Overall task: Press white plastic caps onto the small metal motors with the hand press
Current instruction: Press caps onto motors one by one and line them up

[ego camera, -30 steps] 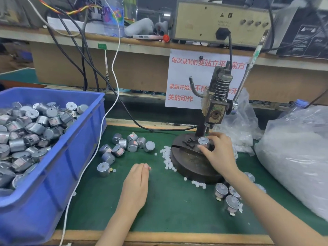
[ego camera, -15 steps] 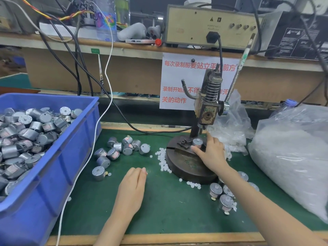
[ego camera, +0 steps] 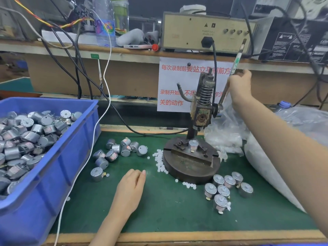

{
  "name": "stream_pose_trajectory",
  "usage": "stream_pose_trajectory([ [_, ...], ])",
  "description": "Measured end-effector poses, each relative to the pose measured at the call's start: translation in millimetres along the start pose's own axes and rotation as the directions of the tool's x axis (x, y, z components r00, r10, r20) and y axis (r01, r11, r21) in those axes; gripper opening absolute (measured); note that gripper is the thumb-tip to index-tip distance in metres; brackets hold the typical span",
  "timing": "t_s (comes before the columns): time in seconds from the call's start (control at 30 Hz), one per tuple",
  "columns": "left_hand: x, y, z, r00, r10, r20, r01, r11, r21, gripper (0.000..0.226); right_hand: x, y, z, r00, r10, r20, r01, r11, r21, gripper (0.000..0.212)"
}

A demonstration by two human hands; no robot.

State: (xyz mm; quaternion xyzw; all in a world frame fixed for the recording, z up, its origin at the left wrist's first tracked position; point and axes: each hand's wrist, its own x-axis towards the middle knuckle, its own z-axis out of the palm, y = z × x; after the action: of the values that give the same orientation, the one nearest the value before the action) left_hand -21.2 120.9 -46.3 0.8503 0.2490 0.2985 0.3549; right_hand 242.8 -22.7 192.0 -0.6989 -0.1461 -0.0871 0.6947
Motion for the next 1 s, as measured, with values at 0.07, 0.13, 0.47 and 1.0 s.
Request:
stream_pose_trajectory([
  [0.07, 1.3, -0.5, 0.5, 1.000, 0.006, 0.001, -0.006, 1.000, 0.020, 0.037, 7.5, -8.6, 0.9, 0.999, 0.026, 0.038, -0.027, 0.999, 0.019, 0.064],
  [0.13, 1.4, 0.3, 0.4, 1.000, 0.011, 0.000, -0.011, 0.999, 0.033, 0.037, 8.7, -12.7, 2.6, 0.997, 0.042, 0.071, -0.047, 0.997, 0.066, 0.064],
  [0.47, 0.9, 3.0, -1.0, 1.000, 0.015, 0.010, -0.015, 0.998, 0.056, 0.040, -59.0, 3.8, -3.2, 0.968, -0.232, -0.092, 0.246, 0.946, 0.210, 0.030],
  [1.0, -2.7, 7.7, -2.2, 0.999, 0.028, 0.019, -0.030, 0.994, 0.106, 0.040, -112.2, 89.5, -20.6, 0.946, -0.284, -0.154, 0.250, 0.946, -0.207, 0.059],
])
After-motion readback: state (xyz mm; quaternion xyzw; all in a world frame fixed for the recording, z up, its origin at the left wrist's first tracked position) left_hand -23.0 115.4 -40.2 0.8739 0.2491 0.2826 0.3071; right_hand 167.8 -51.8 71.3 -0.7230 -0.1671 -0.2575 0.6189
